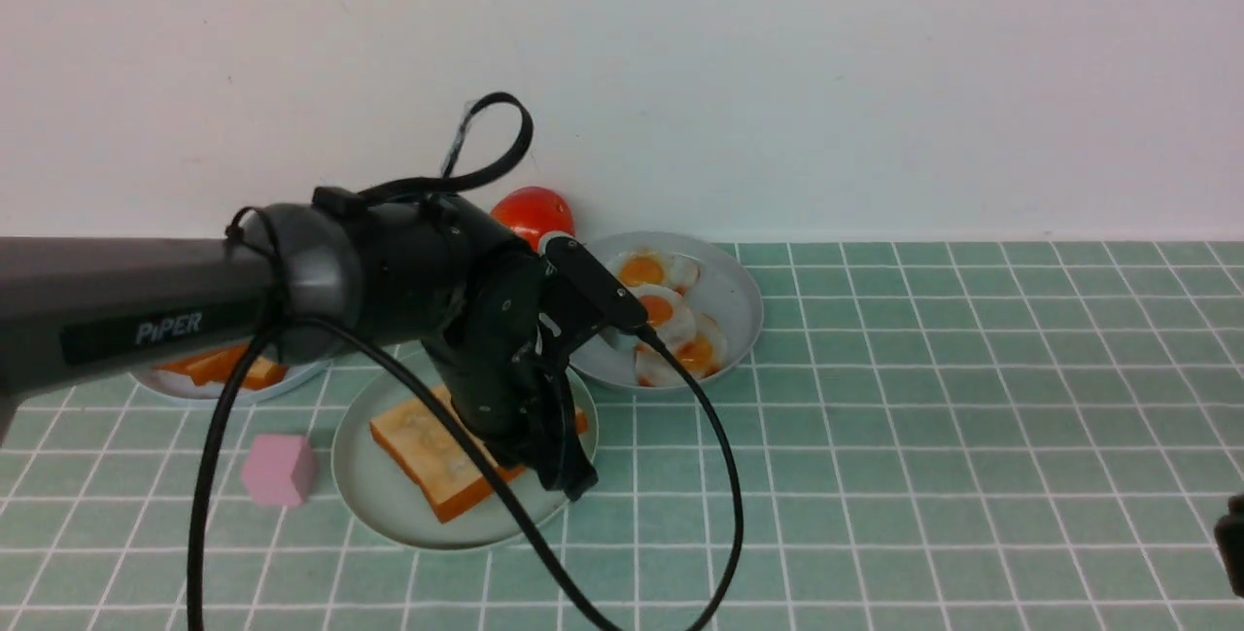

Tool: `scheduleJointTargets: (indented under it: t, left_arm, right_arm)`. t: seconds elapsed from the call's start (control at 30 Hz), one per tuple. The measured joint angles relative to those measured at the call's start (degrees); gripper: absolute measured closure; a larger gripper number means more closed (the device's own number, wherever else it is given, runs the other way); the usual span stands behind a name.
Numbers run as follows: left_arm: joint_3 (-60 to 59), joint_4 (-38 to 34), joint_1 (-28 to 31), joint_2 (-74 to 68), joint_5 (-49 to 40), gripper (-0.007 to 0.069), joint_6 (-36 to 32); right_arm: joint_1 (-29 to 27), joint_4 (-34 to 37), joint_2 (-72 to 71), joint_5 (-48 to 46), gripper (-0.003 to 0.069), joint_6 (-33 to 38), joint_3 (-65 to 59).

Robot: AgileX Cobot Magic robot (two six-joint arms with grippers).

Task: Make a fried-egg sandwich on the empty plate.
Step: Use the left arm to put a slice of bread into the empty plate in the middle, then use the right arm to grab a fried egg

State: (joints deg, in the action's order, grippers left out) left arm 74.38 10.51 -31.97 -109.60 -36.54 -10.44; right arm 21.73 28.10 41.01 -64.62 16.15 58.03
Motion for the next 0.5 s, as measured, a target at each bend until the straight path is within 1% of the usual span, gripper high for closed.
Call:
scheduleJointTargets:
  t: [0.03, 0.07, 0.1, 0.13, 0.2, 0.23, 0.27, 0.3, 0.33, 0.37, 0.4, 0.43, 0.47, 0.5]
  left_arm:
    - [0.0, 0.0, 0.0, 0.0, 0.0, 0.0404, 0.0]
    - [0.0, -0.1, 0.0, 0.6, -0.3, 0.0309, 0.1]
    - [0.0, -0.1, 0.0, 0.7, -0.4, 0.0309, 0.1]
    - [0.2, -0.6, 0.0, 2.1, -1.4, 0.0239, 0.1]
    - [0.8, -3.0, 0.0, 6.0, -4.4, 0.0151, 0.6]
    - [1.1, -4.3, 0.0, 8.5, -5.8, 0.0127, 1.8]
    - [1.2, -5.0, 0.0, 10.3, -6.6, 0.0119, 2.9]
    - [1.4, -6.0, 0.0, 13.5, -7.2, 0.012, 4.7]
    - [1.4, -6.5, 0.0, 16.9, -7.4, 0.0136, 6.5]
    - [1.2, -6.6, 0.0, 21.5, -7.2, 0.0188, 8.3]
    - [0.9, -6.6, 0.0, 24.6, -6.8, 0.0221, 9.4]
    - [0.2, -6.3, 0.0, 27.8, -6.2, 0.027, 10.4]
    - [-1.4, -5.7, 0.0, 32.6, -5.5, 0.0356, 12.0]
    - [-2.1, -5.7, 0.0, 33.4, -5.3, 0.0386, 12.3]
  right_arm:
    - [0.0, 0.0, 0.2, 0.5, 0.0501, 0.0, 0.0]
    - [0.0, 0.0, 1.0, 2.0, 0.0451, -0.1, 0.0]
    - [0.0, 0.0, 1.3, 2.2, 0.0445, -0.2, 0.0]
    - [0.0, 0.0, 2.4, 3.5, 0.0401, -0.5, 0.0]
    - [0.0, 0.0, 5.8, 5.7, 0.0348, -1.1, 0.0]
    - [0.0, 0.0, 7.3, 6.5, 0.0333, -1.3, 0.0]
    - [0.0, 0.0, 9.0, 7.4, 0.0328, -1.4, 0.0]
    - [0.0, 0.0, 11.5, 8.7, 0.0322, -1.6, 0.0]
    - [0.0, 0.1, 13.6, 9.9, 0.0319, -1.8, 0.0]
    - [0.0, 0.3, 16.9, 11.9, 0.0317, -2.0, 0.1]
    - [0.0, 0.6, 19.3, 13.4, 0.0317, -2.2, 0.1]
    - [0.0, 0.9, 22.4, 15.3, 0.0317, -2.3, 0.1]
    - [0.0, 1.1, 25.5, 17.0, 0.0317, -2.4, 0.4]
    - [0.0, 1.1, 26.1, 17.3, 0.0317, -2.4, 0.5]
